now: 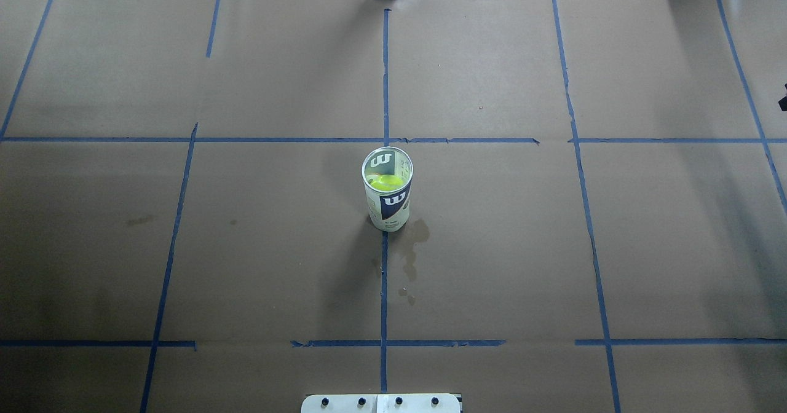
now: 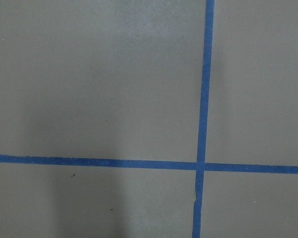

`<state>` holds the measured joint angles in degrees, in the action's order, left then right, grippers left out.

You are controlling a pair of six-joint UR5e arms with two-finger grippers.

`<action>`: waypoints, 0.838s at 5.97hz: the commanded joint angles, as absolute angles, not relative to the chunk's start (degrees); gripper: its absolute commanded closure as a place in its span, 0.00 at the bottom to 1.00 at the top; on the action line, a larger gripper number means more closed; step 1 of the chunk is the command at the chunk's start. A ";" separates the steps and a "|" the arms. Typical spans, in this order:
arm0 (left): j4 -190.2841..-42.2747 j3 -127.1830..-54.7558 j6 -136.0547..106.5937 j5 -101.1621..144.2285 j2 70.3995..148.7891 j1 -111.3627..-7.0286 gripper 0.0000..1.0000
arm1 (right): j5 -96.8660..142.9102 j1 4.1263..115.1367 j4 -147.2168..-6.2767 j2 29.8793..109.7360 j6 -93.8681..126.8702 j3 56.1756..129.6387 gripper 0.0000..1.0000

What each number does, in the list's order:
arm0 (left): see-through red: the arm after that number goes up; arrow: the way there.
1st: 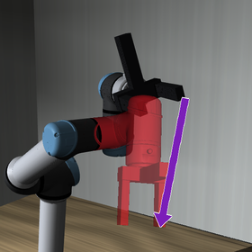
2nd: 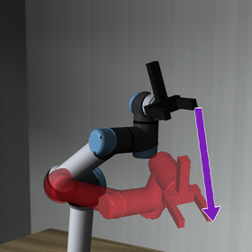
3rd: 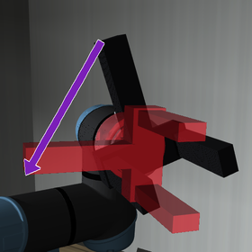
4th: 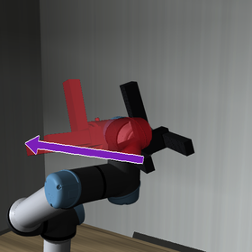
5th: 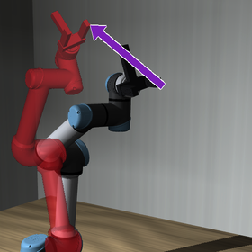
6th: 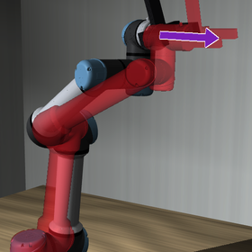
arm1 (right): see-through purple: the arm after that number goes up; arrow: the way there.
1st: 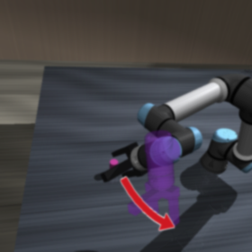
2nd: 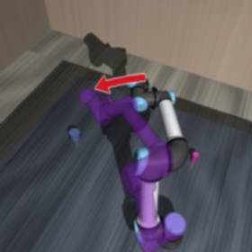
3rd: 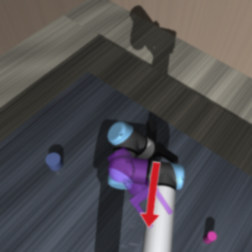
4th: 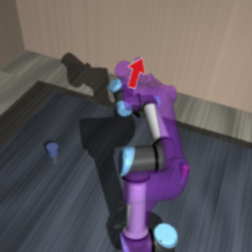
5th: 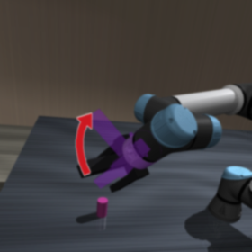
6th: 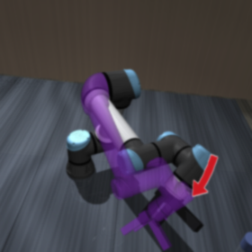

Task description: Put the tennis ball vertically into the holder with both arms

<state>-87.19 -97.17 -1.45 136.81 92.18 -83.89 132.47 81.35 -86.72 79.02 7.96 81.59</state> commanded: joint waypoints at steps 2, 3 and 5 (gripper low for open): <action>-81.33 -98.08 -1.41 137.37 92.37 -83.93 0.00 | 132.81 81.39 -79.60 87.84 7.91 85.23 0.00; -81.47 -97.56 -1.15 137.98 92.11 -84.02 0.00 | 132.72 81.39 -76.84 88.59 8.08 85.08 0.00; -82.09 -97.38 -0.79 140.71 90.80 -84.02 0.00 | 132.98 81.82 -76.73 90.35 8.17 85.34 0.00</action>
<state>-81.92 -97.44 -0.93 140.03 91.30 -84.02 132.89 81.58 -77.08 89.75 8.10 85.25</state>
